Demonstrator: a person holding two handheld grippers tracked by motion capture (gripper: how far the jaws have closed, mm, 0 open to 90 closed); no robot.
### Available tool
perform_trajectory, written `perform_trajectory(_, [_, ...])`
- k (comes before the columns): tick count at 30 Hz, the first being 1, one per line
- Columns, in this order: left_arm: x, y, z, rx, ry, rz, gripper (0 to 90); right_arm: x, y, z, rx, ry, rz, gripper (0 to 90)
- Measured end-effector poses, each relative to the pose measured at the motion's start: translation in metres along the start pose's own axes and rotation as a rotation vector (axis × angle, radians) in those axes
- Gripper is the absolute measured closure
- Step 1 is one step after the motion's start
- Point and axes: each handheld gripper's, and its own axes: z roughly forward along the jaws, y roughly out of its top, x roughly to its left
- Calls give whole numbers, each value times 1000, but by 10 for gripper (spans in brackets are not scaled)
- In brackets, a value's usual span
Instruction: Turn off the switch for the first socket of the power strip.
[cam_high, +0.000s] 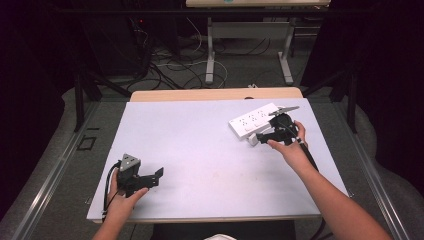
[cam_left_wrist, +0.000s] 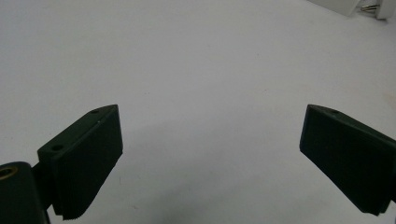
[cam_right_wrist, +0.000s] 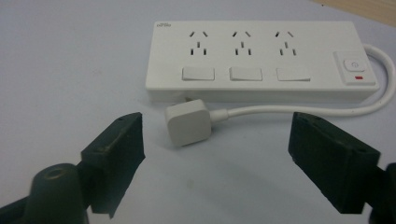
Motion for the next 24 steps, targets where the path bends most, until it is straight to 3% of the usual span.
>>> perform_trajectory(6, [0, 0, 0, 2, 0, -2, 58, 5, -14, -10, -35, 14, 25, 137])
perform_trajectory(15, [0, 0, 0, 2, 0, -2, 58, 7, -35, -22, -74, 34, 42, 17])
perform_trajectory(24, [0, 0, 0, -2, 1, -2, 58, 11, -53, -38, -98, 7, 23, 0])
